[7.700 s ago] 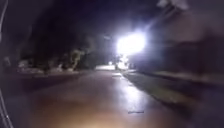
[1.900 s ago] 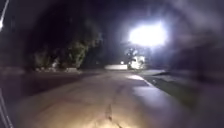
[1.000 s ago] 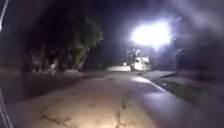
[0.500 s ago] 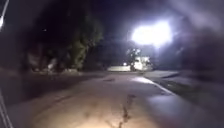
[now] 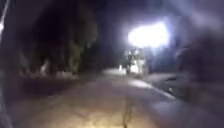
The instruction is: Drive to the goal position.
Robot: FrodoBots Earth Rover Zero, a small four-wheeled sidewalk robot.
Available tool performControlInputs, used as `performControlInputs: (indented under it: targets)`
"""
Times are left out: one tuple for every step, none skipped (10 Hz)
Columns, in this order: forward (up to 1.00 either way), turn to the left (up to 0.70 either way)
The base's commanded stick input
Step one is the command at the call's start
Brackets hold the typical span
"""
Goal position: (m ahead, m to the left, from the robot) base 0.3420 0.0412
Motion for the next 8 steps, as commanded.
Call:
performControlInputs:
  targets:
    - [0.70,0.00]
    - [0.70,0.00]
    - [0.70,0.00]
    - [0.70,0.00]
    - [0.70,-0.09]
    - [0.70,-0.25]
    - [0.70,-0.35]
    - [0.70,-0.35]
